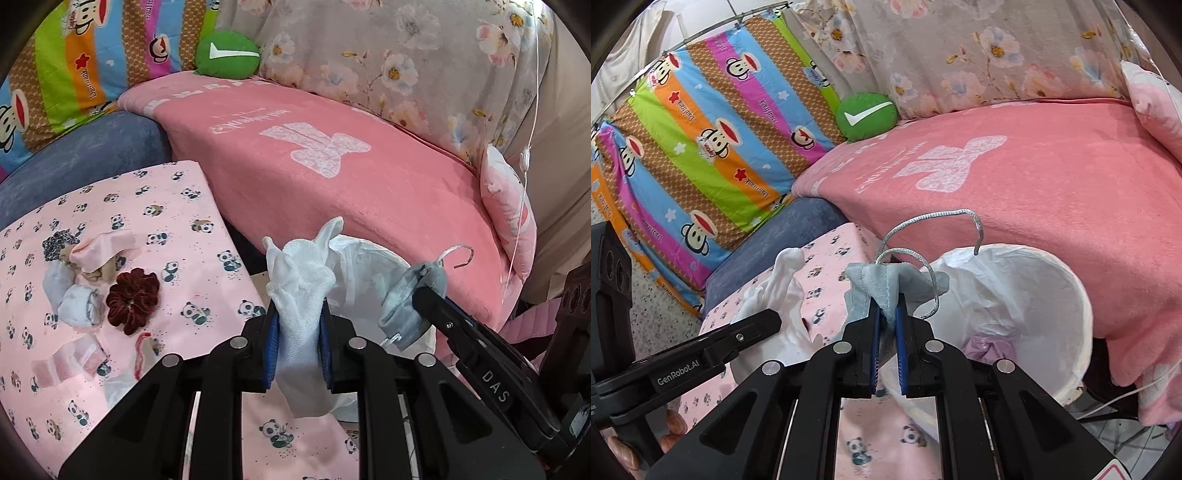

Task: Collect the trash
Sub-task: 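Carry the white glove and blue mask over the bin and release both, then lower the left gripper onto the pink plastic bag while the right grasps the white glove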

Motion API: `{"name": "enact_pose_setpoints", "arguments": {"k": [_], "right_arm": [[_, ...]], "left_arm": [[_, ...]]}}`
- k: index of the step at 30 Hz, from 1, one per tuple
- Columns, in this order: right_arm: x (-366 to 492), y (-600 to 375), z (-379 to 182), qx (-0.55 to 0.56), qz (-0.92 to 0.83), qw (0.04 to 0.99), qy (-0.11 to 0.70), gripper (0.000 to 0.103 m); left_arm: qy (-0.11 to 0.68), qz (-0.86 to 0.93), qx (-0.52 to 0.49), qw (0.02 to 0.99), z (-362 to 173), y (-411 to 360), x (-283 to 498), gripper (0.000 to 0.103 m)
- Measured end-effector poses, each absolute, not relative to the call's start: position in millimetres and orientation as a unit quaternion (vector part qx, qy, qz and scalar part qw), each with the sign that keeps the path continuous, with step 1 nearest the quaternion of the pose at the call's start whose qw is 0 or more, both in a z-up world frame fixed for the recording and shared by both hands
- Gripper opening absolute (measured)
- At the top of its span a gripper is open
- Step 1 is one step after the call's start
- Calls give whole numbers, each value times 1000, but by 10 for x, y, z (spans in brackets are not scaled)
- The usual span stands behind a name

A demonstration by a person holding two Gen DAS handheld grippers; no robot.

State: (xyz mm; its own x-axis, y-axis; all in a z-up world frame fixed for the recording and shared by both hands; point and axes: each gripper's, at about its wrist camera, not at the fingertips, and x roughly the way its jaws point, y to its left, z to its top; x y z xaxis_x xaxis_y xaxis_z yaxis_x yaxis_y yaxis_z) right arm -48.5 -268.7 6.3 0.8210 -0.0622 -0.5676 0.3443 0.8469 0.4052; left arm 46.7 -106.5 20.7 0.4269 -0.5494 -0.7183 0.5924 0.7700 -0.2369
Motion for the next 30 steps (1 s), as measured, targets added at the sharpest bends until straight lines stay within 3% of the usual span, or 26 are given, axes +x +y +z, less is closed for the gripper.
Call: {"name": "enact_pose_setpoints", "arguments": {"k": [7, 10, 12, 14, 16, 30], "right_arm": [[-543, -2976, -69, 263, -136, 910, 289, 10], [-558, -3073, -123, 267, -146, 907, 292, 15], [-579, -3125, -160, 272, -153, 904, 291, 17], [-597, -3168, -186, 276, -157, 903, 291, 22], [-618, -3185, -194, 277, -160, 903, 288, 27], [-574, -2831, -56, 247, -119, 915, 297, 39]], "left_arm": [[422, -357, 44, 832, 127, -1435, 439, 18], [431, -363, 43, 825, 80, -1529, 454, 21], [429, -363, 44, 826, 65, -1590, 449, 38], [419, -353, 44, 835, 77, -1601, 430, 74], [402, -349, 44, 845, 114, -1580, 396, 80], [386, -283, 42, 877, 143, -1010, 367, 81]]}}
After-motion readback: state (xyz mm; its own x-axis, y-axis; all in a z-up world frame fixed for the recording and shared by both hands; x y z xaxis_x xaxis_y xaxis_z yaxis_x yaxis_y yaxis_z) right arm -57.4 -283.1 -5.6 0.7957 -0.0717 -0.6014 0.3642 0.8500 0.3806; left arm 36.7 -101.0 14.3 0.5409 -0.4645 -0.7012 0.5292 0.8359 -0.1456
